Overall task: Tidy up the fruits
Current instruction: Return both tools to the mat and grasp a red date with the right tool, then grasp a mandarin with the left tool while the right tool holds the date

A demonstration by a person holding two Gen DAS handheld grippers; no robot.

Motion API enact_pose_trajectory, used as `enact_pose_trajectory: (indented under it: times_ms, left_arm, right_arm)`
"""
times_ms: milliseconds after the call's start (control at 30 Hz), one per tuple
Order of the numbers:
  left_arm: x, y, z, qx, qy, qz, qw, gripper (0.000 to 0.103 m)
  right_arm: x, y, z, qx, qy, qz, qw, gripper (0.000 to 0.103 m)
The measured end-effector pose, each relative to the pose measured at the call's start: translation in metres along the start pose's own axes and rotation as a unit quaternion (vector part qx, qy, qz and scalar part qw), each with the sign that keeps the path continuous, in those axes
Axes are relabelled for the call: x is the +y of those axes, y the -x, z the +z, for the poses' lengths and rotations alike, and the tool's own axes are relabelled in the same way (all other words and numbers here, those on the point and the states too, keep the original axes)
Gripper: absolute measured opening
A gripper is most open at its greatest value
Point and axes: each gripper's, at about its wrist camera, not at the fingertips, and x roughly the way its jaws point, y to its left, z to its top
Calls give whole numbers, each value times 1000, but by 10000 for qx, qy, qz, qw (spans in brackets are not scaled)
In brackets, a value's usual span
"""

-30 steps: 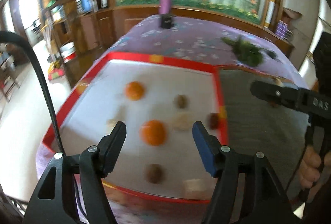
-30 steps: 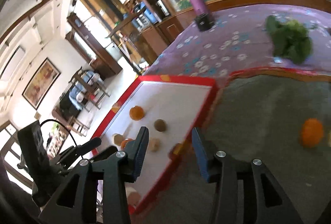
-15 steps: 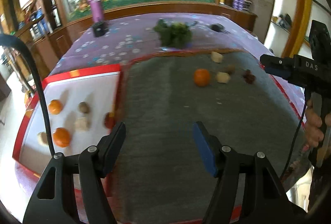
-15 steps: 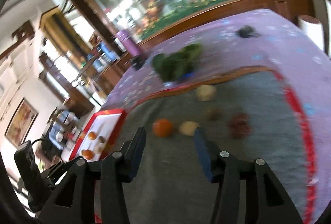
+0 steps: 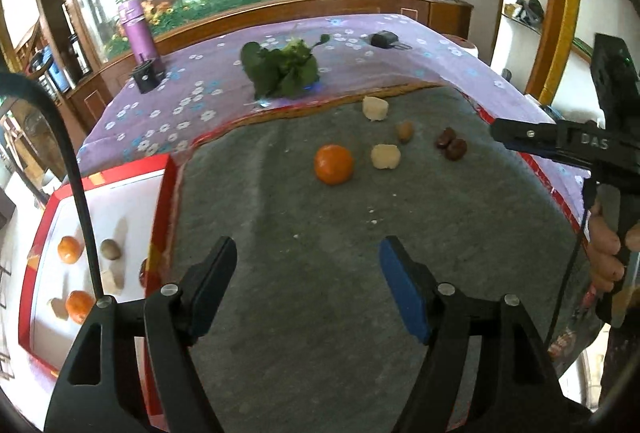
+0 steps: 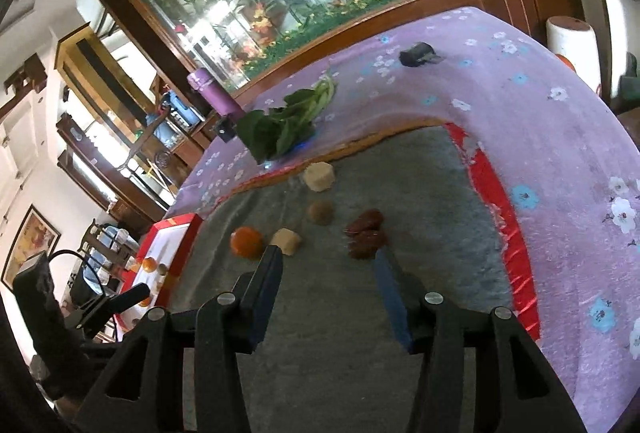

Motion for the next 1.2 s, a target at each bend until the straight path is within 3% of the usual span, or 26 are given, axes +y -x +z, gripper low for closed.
enact_pose_trajectory:
  times_ms: [300, 733, 833, 1067, 1200]
  left_arm:
    - [-4, -9, 2, 109, 28, -113, 9999, 73]
    - [3, -20, 11, 107, 82, -119, 9998, 73]
    - [9, -28, 18, 154, 154, -145, 9997, 73]
    - [12, -50, 33, 246, 306, -271, 9989, 73]
    - [5, -67, 41, 372, 186, -185, 9990, 73]
  right_arm:
    - [19, -39, 1, 411, 833, -836, 9922, 45]
    - [23, -68, -2, 581, 1147, -1317, 9829, 31]
    - [23, -65, -4, 592, 1171, -1311, 9826, 31]
    - [17, -45, -17, 849, 913, -686, 9898, 31]
    - [17, -42, -23, 848, 861, -552, 9911, 31]
